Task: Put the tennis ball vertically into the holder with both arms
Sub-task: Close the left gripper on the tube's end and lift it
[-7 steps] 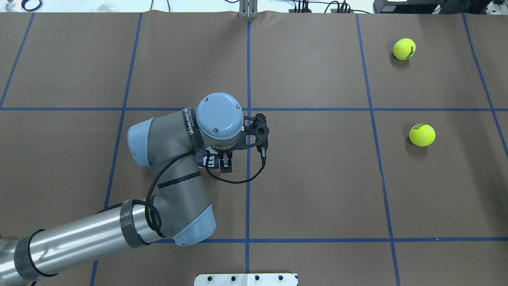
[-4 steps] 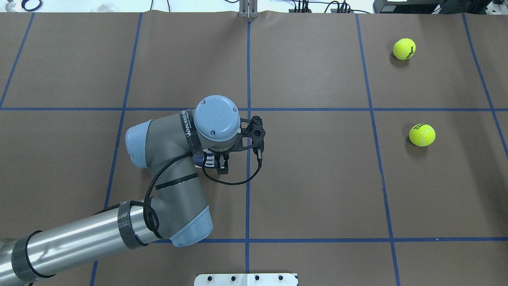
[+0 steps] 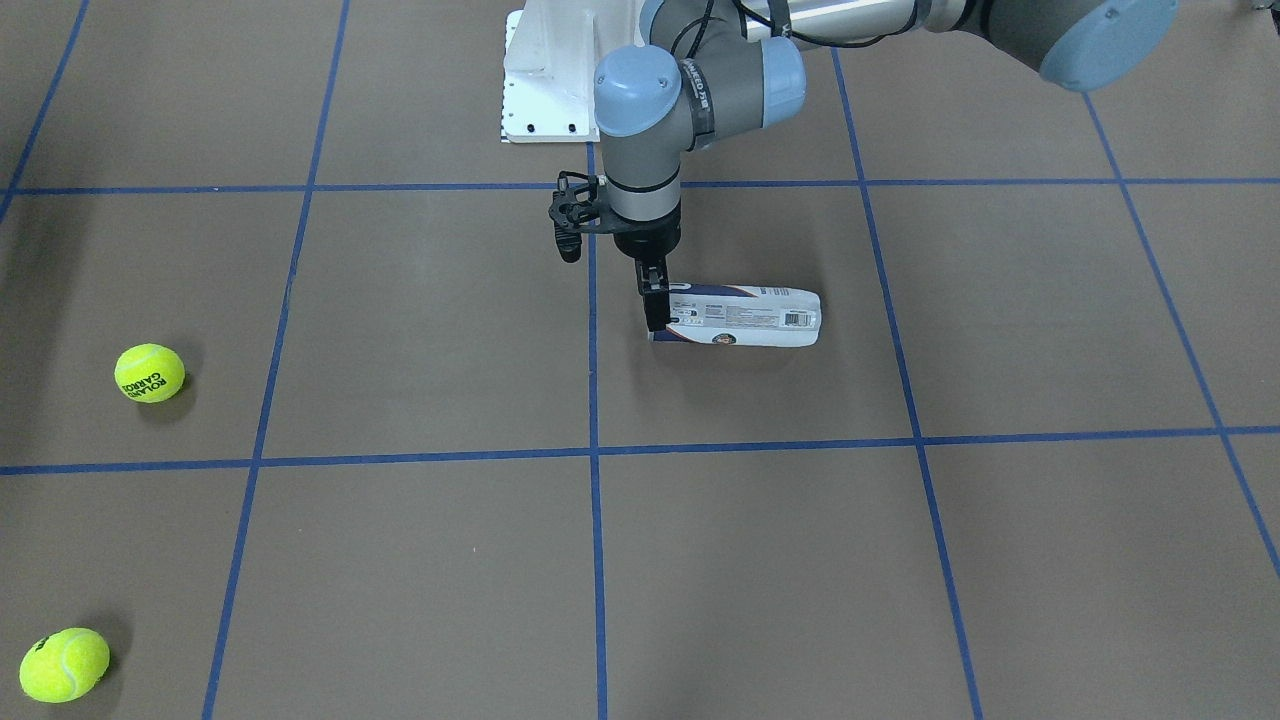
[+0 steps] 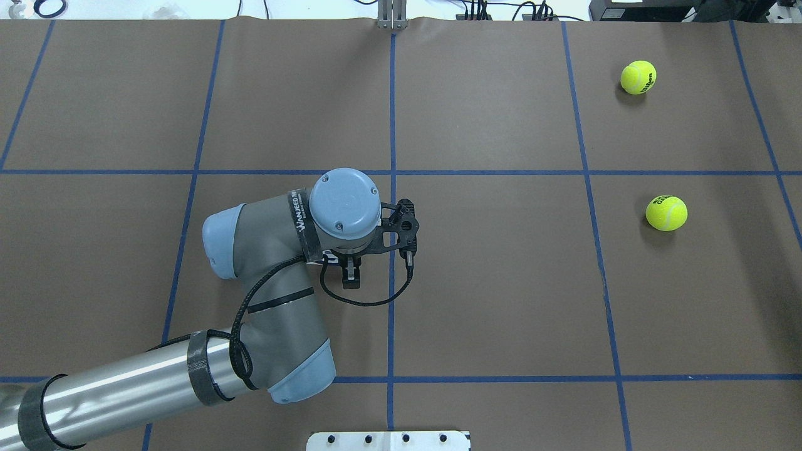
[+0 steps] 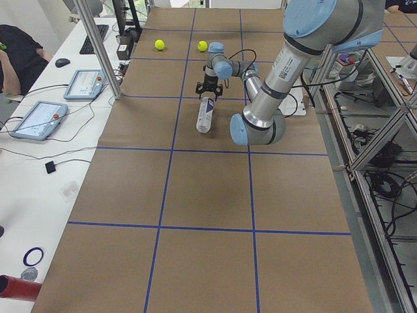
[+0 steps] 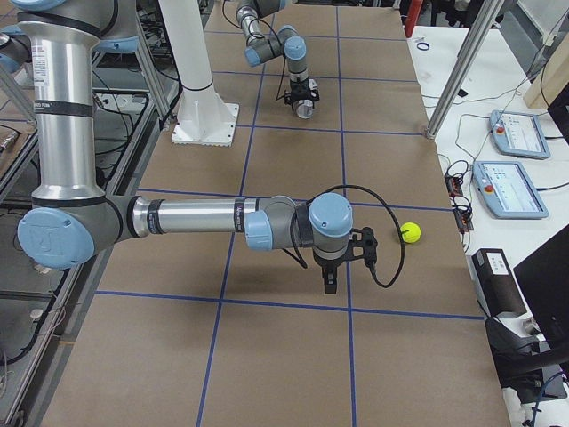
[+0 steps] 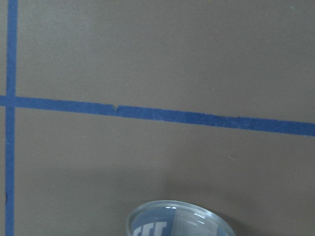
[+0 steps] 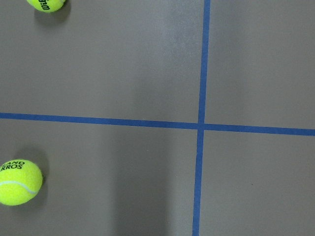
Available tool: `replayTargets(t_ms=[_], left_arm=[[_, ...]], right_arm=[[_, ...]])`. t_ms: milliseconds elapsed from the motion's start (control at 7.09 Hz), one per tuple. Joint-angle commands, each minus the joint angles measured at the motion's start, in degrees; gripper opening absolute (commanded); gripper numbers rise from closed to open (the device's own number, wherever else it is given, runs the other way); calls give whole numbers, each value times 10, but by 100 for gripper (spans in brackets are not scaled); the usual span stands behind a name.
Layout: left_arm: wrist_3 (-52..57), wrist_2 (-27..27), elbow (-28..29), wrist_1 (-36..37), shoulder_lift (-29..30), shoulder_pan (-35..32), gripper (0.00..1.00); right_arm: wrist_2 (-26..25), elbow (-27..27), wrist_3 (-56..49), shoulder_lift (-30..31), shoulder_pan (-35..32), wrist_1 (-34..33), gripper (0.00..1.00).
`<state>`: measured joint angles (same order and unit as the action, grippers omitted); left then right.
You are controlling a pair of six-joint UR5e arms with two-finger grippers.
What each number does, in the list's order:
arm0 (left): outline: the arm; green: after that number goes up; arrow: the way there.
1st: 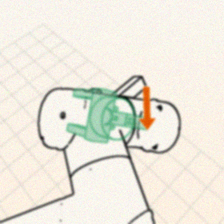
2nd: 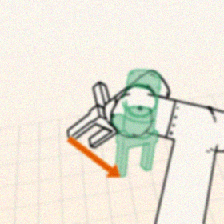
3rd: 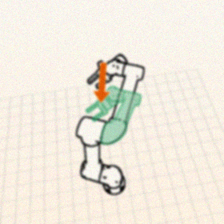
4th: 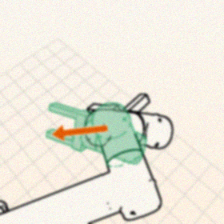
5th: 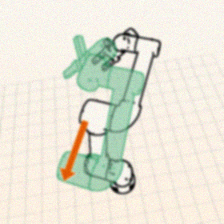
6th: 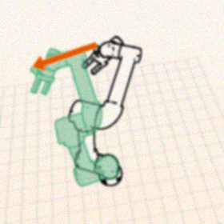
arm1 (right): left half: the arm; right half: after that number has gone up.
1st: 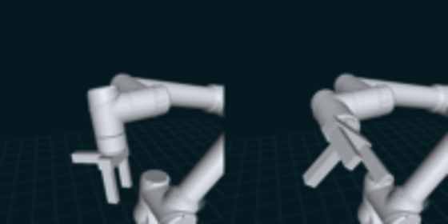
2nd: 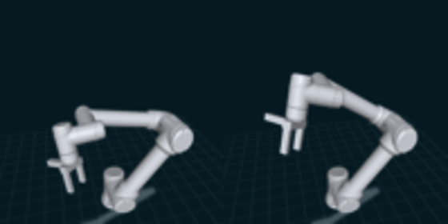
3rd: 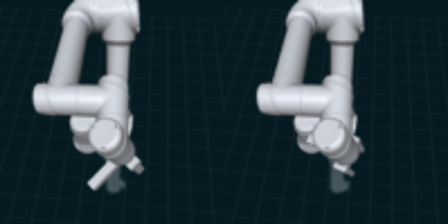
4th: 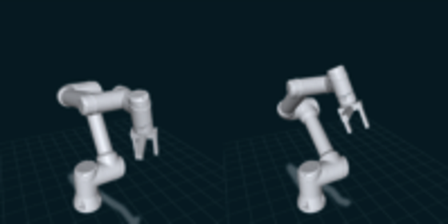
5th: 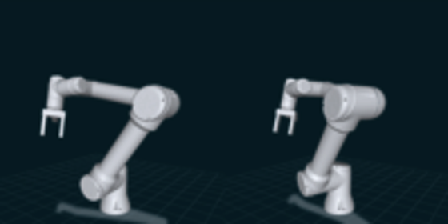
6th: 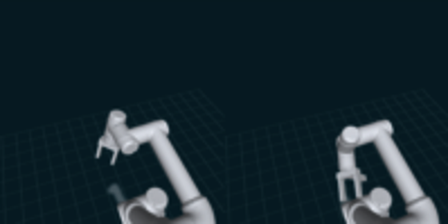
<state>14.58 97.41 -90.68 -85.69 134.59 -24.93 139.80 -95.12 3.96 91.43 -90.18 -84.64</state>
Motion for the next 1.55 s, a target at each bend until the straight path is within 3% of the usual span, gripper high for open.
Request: replayTargets(t_ms=[0, 846, 987, 1128, 1269, 1410], left_arm=[[-1, -6, 5, -2, 1, 4, 99], [-1, -10, 24, -5, 4, 7, 99], [0, -20, 23, -5, 6, 9, 90], [-1, -33, 23, -5, 7, 9, 71], [-2, -35, 18, -5, 9, 9, 45], [-3, -37, 16, -5, 14, 9, 30]], right_arm=[[-1, -1, 0, 1, 0, 1, 100], [-1, -1, 0, 2, 0, 0, 100], [-1, -1, 0, 2, 0, 0, 100], [-1, -1, 0, 2, 0, 0, 100], [-1, 0, 0, 2, 0, 1, 100], [-1, 1, 0, 2, 0, 0, 100]])
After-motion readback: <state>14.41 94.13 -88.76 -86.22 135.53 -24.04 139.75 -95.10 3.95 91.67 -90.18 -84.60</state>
